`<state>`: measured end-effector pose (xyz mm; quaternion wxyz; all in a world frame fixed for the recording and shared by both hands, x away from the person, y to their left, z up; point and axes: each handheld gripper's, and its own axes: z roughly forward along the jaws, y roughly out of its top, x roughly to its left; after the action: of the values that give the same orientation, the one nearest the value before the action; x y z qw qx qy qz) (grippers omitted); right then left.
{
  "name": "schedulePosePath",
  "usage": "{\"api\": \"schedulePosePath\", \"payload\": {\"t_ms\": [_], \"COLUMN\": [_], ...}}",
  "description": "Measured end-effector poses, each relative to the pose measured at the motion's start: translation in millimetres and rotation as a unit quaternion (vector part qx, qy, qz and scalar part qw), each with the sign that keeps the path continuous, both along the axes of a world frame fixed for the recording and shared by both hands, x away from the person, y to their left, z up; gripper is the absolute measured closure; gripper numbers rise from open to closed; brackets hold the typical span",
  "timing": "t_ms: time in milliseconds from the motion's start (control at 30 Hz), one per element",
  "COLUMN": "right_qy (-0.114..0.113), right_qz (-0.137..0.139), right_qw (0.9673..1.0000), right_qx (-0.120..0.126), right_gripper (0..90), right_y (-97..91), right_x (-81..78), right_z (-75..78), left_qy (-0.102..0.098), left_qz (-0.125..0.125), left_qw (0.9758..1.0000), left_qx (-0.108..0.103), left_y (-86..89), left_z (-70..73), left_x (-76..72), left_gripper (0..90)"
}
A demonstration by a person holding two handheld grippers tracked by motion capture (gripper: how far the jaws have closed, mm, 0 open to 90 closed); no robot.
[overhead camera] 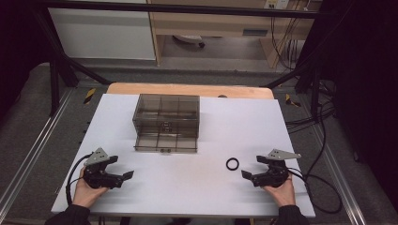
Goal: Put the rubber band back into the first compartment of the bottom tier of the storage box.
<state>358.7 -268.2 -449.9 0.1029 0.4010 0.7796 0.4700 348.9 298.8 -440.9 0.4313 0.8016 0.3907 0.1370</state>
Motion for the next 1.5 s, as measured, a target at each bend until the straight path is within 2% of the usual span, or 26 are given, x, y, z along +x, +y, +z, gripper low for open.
{"api": "schedulePosePath", "payload": {"t_ms": [333,700,933,1167,1300,1500], "right_qy": [0.004,0.007,0.007,0.006,0.009,0.011], "right_qz": [-0.001,-0.006,-0.011,-0.018,-0.02,-0.029], "right_qw": [0.9998,0.9995,0.9994,0.9983,0.9985,0.9978], "right_qx": [-0.02,-0.03,-0.032,-0.055,-0.05,-0.058], "right_gripper": [1.7,2.8,4.3,9.4,13.4,18.7], "right_y": [9.0,23.4,26.2,31.4,32.3,29.9], "right_x": [5.9,15.9,21.0,27.4,29.9,32.4], "right_z": [0.4,3.0,4.6,5.4,5.8,7.6], "left_qy": [0.0,-0.001,-0.002,-0.002,-0.004,-0.004], "left_qz": [0.004,0.007,0.007,0.007,0.006,0.008], "left_qw": [1.0,1.0,1.0,1.0,1.0,1.0], "left_qx": [0.0,-0.001,0.0,-0.002,0.0,-0.001], "left_y": [0.9,1.6,1.3,1.6,1.7,1.9], "left_z": [-0.1,-0.4,-0.2,-0.6,0.0,-0.2], "left_x": [0.1,0.8,0.7,0.6,0.0,0.0], "left_gripper": [5.5,5.6,5.7,5.7,5.7,5.7]}}
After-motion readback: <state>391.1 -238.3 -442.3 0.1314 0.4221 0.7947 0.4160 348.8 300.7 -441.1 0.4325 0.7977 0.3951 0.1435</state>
